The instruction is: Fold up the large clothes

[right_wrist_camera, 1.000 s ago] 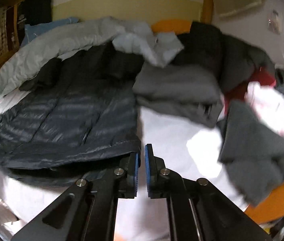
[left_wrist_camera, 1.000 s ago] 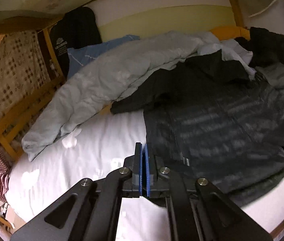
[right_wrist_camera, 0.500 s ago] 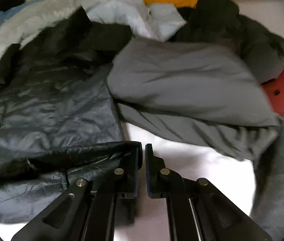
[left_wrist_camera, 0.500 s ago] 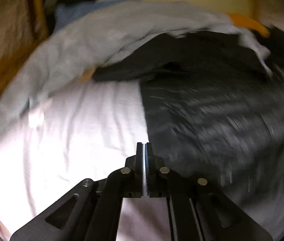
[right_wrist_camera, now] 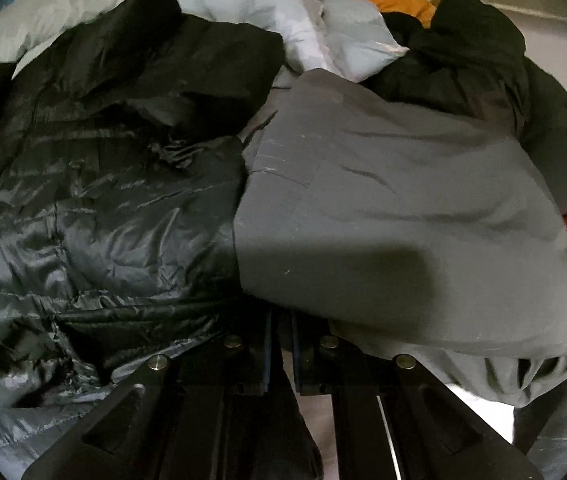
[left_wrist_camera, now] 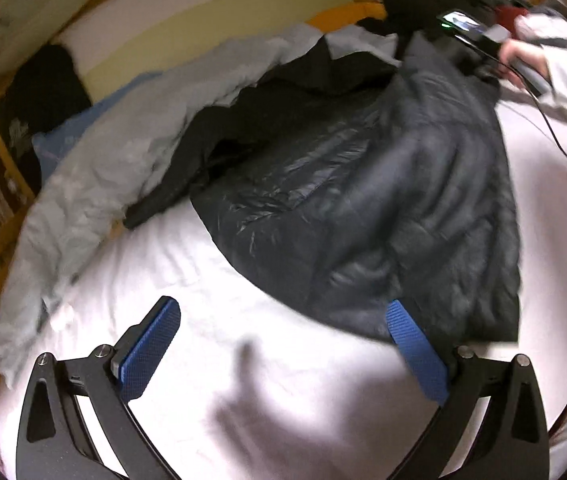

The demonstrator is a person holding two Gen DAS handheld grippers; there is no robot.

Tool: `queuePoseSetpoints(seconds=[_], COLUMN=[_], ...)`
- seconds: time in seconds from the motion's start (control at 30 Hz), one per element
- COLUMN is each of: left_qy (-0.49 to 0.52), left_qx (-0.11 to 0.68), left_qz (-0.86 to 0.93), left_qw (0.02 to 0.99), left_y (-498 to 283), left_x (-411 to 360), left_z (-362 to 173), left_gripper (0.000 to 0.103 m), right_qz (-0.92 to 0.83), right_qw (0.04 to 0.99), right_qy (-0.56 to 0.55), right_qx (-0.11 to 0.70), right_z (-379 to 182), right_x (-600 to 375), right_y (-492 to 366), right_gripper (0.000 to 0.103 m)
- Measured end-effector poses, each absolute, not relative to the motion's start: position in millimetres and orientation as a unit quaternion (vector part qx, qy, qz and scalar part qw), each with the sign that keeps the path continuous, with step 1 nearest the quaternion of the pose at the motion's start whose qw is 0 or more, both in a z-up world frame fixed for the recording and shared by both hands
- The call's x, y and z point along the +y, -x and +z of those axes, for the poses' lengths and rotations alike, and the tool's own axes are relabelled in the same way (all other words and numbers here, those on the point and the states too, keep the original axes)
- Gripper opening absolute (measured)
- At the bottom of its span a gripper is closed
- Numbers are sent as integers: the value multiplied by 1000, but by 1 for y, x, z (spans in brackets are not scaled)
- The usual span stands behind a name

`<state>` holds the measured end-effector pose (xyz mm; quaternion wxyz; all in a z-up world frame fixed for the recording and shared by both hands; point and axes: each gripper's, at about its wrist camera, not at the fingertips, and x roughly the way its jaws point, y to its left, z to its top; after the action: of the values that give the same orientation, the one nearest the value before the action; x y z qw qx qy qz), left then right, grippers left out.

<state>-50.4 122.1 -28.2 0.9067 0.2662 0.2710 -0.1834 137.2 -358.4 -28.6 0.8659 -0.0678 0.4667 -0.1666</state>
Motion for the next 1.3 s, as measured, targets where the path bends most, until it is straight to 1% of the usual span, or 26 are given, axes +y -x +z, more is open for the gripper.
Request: queuePoseSetpoints(seconds=[0.13,0.2,0.27,0.3,0.4,0.5,0.53,0.6,0.63,0.67,0.7,0.77,0.8,0.83,0.87,0.97,1.03,1.13,1.2,1.3], left_qy=[-331,-363,-390,-396,-405,-402,-398,-398,-397,-396,-391,-353,-329,-305,-282,-214,-151,-72,-62,-98], left_qx=[257,260,246,235,228,204,198,183,168,158,155,184,209,229,232,223,228,271,293,325], left_qz=[-185,-189,-198,-204,-205,-187,-182,-185,-187,-185,-184,-183,-175,-170,-171,-180,-167,-153,-140,-108], left_qw=[889,875,865,864,861,873,877,880,883,886,888,899,904,909,915,934,947,948,944,934], left_y=[63,67,73,78,82,84,84,86,89,89,88,73,62,50,44,29,7,-40,-69,-92], left_x=[119,109,96,91,81,74,73,68,65,62,59,57,58,61,65,75,86,99,98,83], left_z=[-45,-55,-57,-58,-68,-67,-65,-59,-56,-53,-51,-46,-45,-42,-36,-12,4,11,8,-2], left_gripper=[103,103,103,103,103,103,103,103,102,93,84,24,13,10,9,8,8,8,8,10], right_qz=[-174,-178,-178,-178,-173,-158,-155,-133,-111,-100,-102,-126,-142,-148,-142,-115,-111,-102,-96,-72], right_qw=[864,861,860,861,863,866,868,872,872,873,876,883,885,887,892,904,909,911,908,904], right_qy=[68,71,77,81,87,95,95,67,29,-3,-11,31,63,77,76,47,45,31,15,-16], right_qx=[467,471,471,469,467,465,463,467,475,477,472,452,439,432,423,409,400,398,407,422], right_z=[-27,-27,-24,-22,-17,-10,-7,-1,2,5,8,16,19,22,26,32,32,26,20,8], right_x=[-357,-354,-352,-351,-349,-347,-347,-353,-361,-368,-371,-369,-366,-366,-368,-378,-385,-395,-397,-404], right_y=[-131,-127,-124,-121,-111,-92,-86,-71,-63,-55,-49,-33,-25,-20,-12,-1,5,6,7,-1], right_gripper=[7,7,7,7,15,16,20,22,22,22,22,22,22,22,22,22,22,22,22,22])
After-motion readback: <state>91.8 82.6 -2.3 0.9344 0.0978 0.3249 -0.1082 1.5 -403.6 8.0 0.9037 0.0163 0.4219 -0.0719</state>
